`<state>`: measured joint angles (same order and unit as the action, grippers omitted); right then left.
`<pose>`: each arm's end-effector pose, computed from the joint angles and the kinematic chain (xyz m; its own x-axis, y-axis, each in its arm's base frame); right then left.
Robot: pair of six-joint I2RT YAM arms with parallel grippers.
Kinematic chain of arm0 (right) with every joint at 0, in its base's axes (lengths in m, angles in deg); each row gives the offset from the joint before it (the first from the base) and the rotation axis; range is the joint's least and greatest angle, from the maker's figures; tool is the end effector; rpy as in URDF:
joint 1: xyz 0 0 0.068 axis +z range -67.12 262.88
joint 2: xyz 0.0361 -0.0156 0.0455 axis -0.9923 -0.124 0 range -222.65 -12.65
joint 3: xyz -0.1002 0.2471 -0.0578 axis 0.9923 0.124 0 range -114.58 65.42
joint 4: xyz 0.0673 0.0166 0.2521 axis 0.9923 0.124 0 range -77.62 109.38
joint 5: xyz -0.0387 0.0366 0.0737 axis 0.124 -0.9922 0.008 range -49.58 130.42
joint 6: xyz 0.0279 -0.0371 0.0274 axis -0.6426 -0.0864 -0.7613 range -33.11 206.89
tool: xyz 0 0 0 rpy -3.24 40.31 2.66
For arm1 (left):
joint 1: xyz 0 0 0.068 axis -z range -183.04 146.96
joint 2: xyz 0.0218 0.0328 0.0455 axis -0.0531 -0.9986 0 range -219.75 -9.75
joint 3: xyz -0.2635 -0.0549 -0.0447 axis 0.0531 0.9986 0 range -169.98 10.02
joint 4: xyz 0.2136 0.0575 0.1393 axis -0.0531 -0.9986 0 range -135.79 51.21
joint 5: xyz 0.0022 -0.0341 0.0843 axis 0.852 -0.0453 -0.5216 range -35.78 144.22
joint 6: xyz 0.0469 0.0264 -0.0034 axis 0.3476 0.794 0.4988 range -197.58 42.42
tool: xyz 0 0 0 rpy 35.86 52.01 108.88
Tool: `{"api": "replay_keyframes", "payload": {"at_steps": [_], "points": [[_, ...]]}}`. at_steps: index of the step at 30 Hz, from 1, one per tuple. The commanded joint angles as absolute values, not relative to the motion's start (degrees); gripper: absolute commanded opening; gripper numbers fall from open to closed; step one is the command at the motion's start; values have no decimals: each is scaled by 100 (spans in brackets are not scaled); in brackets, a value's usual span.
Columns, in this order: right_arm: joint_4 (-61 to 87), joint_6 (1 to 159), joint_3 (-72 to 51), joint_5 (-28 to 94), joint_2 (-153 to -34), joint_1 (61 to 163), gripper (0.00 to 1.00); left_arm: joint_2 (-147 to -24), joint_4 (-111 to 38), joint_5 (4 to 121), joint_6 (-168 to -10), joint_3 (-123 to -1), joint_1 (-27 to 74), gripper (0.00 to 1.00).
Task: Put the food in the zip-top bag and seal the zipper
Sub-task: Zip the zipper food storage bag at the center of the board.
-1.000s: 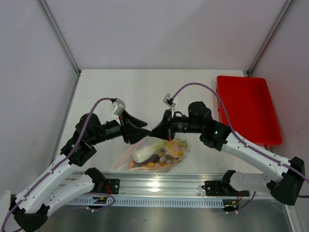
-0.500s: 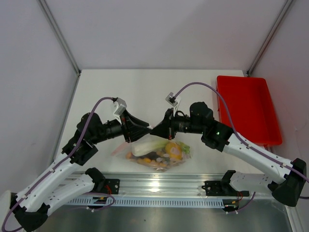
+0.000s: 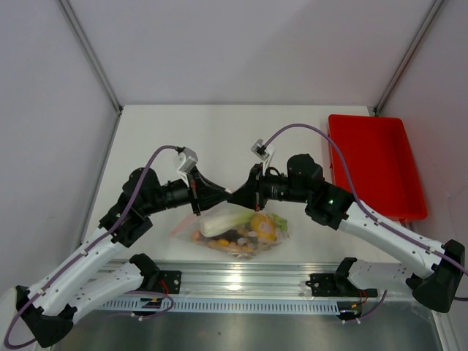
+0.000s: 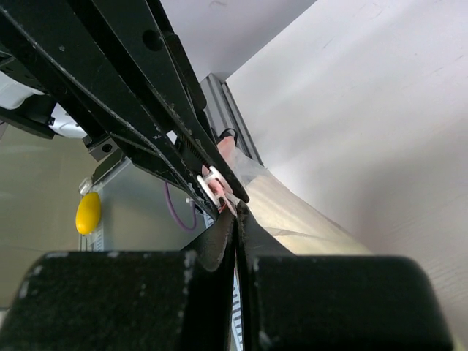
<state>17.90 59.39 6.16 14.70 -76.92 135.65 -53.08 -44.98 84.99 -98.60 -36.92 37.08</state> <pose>0.1443 0.2156 0.3705 -0.5485 -0.0341 -0.8355 -0.8142 0.2493 0.5244 0.1206 -0.1256 0.3653 -0.3708 -0.0905 -0.9243 0.8693 0.3163 -0.3797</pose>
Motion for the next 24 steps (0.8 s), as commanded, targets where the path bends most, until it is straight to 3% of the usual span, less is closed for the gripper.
{"api": "replay_keyframes", "payload": {"at_steps": [1, 19, 24], "points": [[1370, 5815, 328, 1781, -7444, 13631, 0, -5220, -4441, 8595, -9859, -3682, 3739, 1], [421, 5226, 908, 2732, -7058, 13596, 0, -4878, -5522, 8595, -9674, -3630, 3721, 1], [822, 5612, 540, 2003, -7373, 13552, 0, -4807, -5583, 8665, -9648, -3638, 3721, 0]]}}
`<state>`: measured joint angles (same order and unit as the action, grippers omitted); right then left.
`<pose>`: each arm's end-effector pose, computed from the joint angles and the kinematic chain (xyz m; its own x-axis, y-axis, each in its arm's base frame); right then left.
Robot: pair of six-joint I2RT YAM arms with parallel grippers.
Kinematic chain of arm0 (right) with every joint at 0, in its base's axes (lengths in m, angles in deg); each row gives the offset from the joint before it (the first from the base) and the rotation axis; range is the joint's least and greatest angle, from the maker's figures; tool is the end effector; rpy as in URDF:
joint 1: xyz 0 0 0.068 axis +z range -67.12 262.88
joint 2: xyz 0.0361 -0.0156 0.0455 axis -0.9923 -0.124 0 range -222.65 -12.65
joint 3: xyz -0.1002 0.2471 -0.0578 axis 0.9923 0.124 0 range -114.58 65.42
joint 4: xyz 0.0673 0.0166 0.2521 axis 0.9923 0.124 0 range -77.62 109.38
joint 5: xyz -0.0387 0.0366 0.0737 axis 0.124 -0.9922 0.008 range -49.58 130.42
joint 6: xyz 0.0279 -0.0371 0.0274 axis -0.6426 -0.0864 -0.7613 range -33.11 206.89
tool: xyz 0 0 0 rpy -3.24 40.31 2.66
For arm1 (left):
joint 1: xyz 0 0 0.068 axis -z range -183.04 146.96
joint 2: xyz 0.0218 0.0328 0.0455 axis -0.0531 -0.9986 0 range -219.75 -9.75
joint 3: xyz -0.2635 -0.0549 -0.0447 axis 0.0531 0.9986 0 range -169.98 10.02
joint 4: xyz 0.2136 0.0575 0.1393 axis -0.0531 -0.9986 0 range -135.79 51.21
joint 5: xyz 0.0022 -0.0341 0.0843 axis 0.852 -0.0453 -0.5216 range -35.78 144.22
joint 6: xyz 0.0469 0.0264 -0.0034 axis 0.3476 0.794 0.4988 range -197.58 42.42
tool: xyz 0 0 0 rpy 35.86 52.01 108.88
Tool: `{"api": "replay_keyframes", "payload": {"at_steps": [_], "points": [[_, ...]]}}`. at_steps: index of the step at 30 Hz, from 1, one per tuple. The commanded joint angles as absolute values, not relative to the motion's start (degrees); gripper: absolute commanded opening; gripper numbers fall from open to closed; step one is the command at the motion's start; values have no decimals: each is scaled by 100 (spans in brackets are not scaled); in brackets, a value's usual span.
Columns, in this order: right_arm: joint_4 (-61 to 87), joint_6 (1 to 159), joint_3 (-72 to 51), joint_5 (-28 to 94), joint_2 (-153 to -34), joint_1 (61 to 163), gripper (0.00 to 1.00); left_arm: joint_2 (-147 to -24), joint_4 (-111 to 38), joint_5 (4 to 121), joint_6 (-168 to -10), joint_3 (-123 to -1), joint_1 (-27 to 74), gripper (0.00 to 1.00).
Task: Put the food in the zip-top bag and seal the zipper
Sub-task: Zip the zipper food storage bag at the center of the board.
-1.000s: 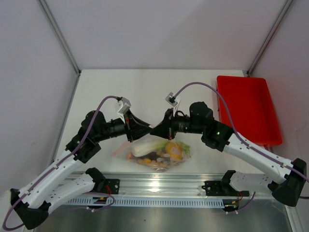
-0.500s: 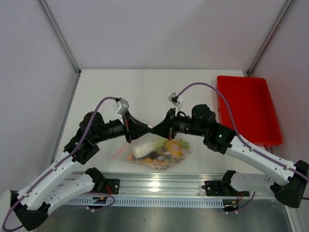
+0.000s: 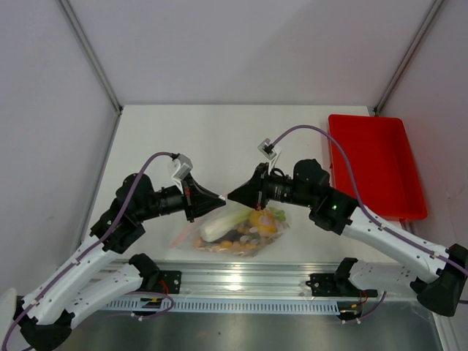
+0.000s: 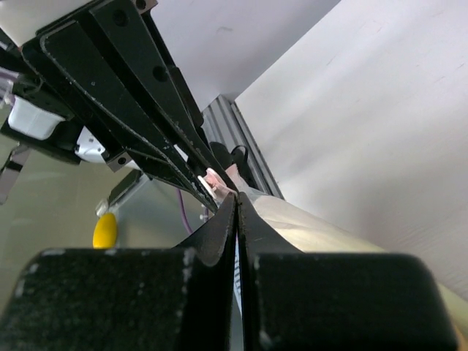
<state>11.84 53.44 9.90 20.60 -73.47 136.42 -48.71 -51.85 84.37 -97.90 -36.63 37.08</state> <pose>0.1375 0.2066 0.3723 -0.5689 0.1028 -0.8160 -0.7717 0.2764 0.5728 0.1060 -0.1128 0.3619 -0.3933 -0.0612 -0.9174 0.8563 0.3389 -0.3897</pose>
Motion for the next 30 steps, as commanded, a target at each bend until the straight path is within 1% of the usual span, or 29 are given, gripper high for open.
{"api": "replay_keyframes", "payload": {"at_steps": [1, 5, 6, 7, 8, 9, 10, 14, 17, 19, 23, 30], "points": [[929, 5718, 470, 1724, -7461, 13552, 0, -4825, -5592, 8683, -9639, -3743, 3721, 1], [1886, 6595, 13, 1063, -7689, 13544, 0, -4860, -5689, 8735, -9577, -3955, 3721, 1], [2271, 6998, -118, 1001, -7708, 13544, 13, -4886, -5715, 8788, -9525, -4016, 3730, 0], [2440, 7211, -181, 914, -7734, 13535, 21, -4912, -5733, 8788, -9516, -4060, 3721, 1], [2712, 7413, -234, 634, -7778, 13526, 33, -4930, -5742, 8797, -9498, -4078, 3721, 1], [2836, 7876, -304, 475, -7787, 13509, 34, -4974, -5751, 8823, -9490, -4104, 3730, 1], [2986, 8072, -348, 404, -7822, 13508, 35, -4992, -5751, 8867, -9489, -4113, 3721, 1], [4012, 9030, -804, -194, -8085, 13465, 32, -5071, -5707, 9034, -9498, -4139, 3730, 1], [4654, 9628, -1217, -317, -8349, 13438, 32, -5088, -5733, 9104, -9454, -4157, 3721, 1], [4823, 9805, -1393, -423, -8515, 13377, 32, -5132, -5742, 9140, -9419, -4183, 3721, 0], [5016, 10068, -1762, -818, -8806, 13253, 26, -5185, -5716, 9236, -9419, -4175, 3721, 1], [5298, 10289, -2193, -1258, -9324, 13245, 24, -5176, -5698, 9298, -9384, -4192, 3712, 0]]}}
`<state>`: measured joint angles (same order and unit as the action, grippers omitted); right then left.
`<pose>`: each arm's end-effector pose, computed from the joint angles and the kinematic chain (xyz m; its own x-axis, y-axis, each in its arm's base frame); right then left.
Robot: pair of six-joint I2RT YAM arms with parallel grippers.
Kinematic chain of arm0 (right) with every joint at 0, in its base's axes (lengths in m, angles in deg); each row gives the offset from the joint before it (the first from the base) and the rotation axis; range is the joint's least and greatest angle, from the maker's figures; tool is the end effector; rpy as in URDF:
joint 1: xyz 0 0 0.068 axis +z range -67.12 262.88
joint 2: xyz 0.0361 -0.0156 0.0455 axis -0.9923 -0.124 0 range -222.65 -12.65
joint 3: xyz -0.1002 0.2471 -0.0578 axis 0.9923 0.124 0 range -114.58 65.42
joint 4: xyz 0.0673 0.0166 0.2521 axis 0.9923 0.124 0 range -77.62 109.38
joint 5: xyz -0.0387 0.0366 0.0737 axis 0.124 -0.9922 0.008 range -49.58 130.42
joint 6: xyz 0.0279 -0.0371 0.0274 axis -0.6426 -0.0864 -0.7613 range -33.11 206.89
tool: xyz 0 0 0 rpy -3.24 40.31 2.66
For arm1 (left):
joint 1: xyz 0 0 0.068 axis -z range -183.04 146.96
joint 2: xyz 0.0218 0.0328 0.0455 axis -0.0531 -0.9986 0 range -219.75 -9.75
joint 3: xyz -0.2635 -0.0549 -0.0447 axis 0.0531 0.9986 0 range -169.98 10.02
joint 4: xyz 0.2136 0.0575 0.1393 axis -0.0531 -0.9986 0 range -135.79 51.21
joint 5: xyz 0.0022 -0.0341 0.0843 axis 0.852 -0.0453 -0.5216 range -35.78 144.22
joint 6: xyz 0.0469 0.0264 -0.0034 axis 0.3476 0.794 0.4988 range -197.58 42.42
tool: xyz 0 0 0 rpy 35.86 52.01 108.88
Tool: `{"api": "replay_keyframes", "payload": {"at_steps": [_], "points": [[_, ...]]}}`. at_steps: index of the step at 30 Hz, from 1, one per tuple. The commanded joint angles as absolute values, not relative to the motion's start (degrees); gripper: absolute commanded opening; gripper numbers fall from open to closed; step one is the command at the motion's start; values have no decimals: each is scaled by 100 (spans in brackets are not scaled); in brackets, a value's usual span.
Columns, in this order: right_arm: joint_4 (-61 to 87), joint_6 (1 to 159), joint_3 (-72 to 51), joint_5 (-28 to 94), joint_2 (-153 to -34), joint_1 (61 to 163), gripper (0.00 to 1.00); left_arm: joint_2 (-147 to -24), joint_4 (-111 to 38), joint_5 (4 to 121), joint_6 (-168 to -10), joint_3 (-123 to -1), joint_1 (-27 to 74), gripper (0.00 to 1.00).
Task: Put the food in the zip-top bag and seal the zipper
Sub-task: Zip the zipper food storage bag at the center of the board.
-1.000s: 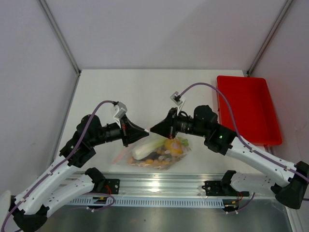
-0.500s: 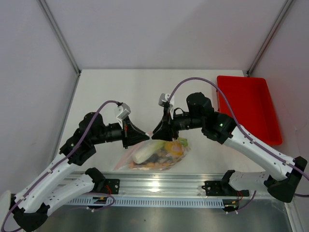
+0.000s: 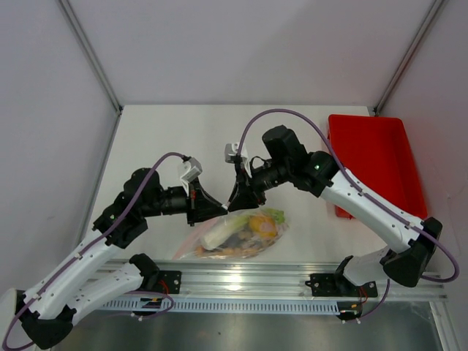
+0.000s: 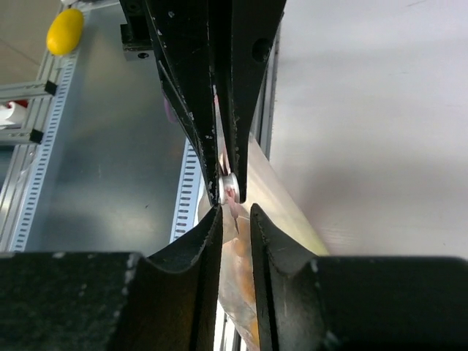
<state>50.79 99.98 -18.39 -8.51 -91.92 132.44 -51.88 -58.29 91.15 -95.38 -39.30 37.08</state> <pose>0.1684 0.2391 0.3979 -0.1469 -0.4017 -0.9039 -0.9644 -0.1451 0.2212 0.1084 -0.1194 0.3590 -0.4498 0.0595 -0.8911 0.8681 0.2639 -0.4205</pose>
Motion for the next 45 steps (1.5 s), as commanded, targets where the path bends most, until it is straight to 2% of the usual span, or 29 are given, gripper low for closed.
{"api": "replay_keyframes", "payload": {"at_steps": [1, 4, 5, 10, 13, 17, 21, 22, 25, 29, 32, 37, 40, 41, 42, 45], "points": [[5333, 10306, -2238, -1310, -9377, 13253, 24, -5176, -5698, 9298, -9384, -4201, 3695, 0], [5527, 10420, -2404, -1416, -9544, 13280, 19, -5168, -5681, 9333, -9410, -4192, 3686, 1], [5571, 10438, -2440, -1495, -9597, 13289, 14, -5159, -5680, 9342, -9410, -4192, 3669, 1], [5571, 10438, -2510, -1741, -9650, 13315, 11, -5194, -5680, 9386, -9410, -4192, 3651, 1], [5711, 10491, -2572, -1900, -9738, 13324, 0, -5220, -5663, 9404, -9419, -4183, 3642, 1], [5502, 10238, -2519, -1918, -9773, 13420, 0, -5220, -5663, 9412, -9428, -4183, 3625, 1], [4536, 9473, -2037, -997, -9466, 13482, 0, -5194, -5707, 9360, -9437, -4175, 3598, 1], [4108, 9306, -1940, -325, -9292, 13465, 0, -5185, -5724, 9360, -9445, -4166, 3598, 0], [3376, 8464, -1405, 532, -8940, 13202, 0, -5159, -5829, 9307, -9437, -4166, 3581, 1], [2444, 7498, -938, 1008, -8447, 12815, 0, -5150, -5926, 9263, -9402, -4122, 3581, 1], [1986, 7056, -683, 1027, -8262, 12612, 0, -5159, -5953, 9237, -9402, -4096, 3581, 0], [2117, 7037, -709, 1028, -8218, 12542, 0, -5133, -6023, 9202, -9384, -4104, 3554, 1], [2257, 7447, -735, 213, -8217, 12322, 0, -5141, -6023, 9263, -9384, -4113, 3545, 0], [2379, 7676, -796, -138, -8235, 12278, 1, -5150, -6023, 9272, -9384, -4130, 3545, 1], [2842, 7931, -875, -742, -8270, 12269, 21, -5150, -6014, 9280, -9393, -4157, 3545, 1], [3686, 8784, -1060, -1599, -8262, 12269, 54, -5124, -5979, 9307, -9410, -4175, 3545, 1]]}}
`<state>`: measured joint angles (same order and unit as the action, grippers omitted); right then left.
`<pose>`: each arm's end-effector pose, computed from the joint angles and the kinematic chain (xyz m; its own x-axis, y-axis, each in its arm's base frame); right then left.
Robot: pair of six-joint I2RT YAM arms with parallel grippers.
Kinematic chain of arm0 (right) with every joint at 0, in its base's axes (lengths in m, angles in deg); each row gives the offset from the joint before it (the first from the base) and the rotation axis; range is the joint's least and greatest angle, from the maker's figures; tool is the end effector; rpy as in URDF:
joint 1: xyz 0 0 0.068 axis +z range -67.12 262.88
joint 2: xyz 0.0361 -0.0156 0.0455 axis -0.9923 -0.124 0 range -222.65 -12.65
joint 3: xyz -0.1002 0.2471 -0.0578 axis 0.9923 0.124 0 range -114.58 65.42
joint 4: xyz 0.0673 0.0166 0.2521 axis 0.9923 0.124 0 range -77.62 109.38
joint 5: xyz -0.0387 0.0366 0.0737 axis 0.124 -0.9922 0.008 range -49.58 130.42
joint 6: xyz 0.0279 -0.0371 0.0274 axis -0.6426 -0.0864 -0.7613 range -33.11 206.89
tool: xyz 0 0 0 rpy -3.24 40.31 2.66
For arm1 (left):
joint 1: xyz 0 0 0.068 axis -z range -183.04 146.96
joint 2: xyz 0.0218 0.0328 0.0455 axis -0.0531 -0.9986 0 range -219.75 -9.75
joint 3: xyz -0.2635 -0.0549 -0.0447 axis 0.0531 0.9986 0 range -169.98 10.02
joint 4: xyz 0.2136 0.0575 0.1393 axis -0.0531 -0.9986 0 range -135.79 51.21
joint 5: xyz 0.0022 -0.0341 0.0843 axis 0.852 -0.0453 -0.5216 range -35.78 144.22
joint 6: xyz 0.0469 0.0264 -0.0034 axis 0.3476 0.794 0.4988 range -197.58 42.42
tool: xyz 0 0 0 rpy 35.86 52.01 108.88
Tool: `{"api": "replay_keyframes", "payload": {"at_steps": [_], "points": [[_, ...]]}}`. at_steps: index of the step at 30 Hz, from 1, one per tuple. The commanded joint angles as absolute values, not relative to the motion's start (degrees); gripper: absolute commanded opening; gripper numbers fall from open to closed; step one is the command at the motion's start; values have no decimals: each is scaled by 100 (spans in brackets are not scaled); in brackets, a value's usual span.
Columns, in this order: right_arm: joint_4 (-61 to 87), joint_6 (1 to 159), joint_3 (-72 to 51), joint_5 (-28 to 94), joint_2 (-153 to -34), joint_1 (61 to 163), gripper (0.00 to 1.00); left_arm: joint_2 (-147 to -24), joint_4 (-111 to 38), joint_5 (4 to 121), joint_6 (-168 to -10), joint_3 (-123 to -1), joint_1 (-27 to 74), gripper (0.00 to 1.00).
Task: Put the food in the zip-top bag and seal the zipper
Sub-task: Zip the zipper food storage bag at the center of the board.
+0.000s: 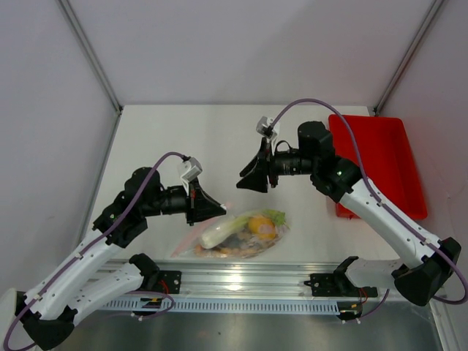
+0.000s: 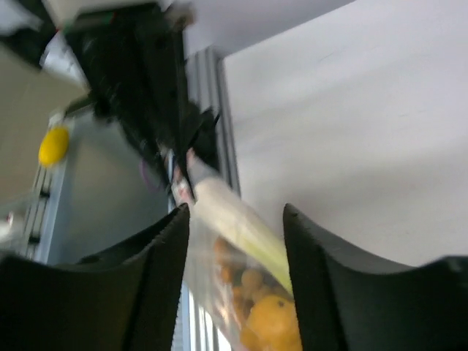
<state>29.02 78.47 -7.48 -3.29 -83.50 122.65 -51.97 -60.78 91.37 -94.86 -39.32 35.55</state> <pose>0.1937 0.1933 0.4066 -0.3345 -0.1406 -0.9319 -0.9375 0.1500 0.3139 0.1109 -0.1161 0.3546 -0.4746 0.0759 -0.8769 0.8508 0.2948 -0.4350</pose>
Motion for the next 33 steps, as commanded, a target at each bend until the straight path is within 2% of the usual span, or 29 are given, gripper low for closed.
{"api": "replay_keyframes", "payload": {"at_steps": [1, 6, 12, 17, 20, 26, 27, 29, 33], "points": [[3847, 8943, -1086, -1940, -8279, 12278, 59, -5106, -5970, 9316, -9428, -4157, 3537, 1], [4393, 9296, -1218, -2418, -8542, 12488, 63, -5036, -5813, 9316, -9472, -4096, 3510, 1], [4104, 9313, -1210, -1768, -8841, 13130, 68, -4992, -5689, 9421, -9577, -4034, 3510, 1], [3910, 9243, -1341, -1619, -9114, 13324, 65, -4974, -5698, 9448, -9577, -4043, 3493, 1], [3927, 9269, -1446, -1627, -9272, 13420, 58, -4957, -5698, 9474, -9586, -4025, 3501, 1], [3998, 9287, -1456, -1584, -9483, 13482, 21, -4913, -5707, 9500, -9569, -3981, 3501, 1], [3963, 9270, -1456, -1575, -9483, 13482, 11, -4921, -5698, 9518, -9569, -3981, 3493, 0], [3901, 9217, -1465, -1575, -9527, 13482, 0, -4921, -5698, 9527, -9568, -3972, 3493, 1], [3638, 8937, -1430, -1304, -9501, 13465, 0, -4913, -5741, 9527, -9534, -3981, 3493, 1]]}}
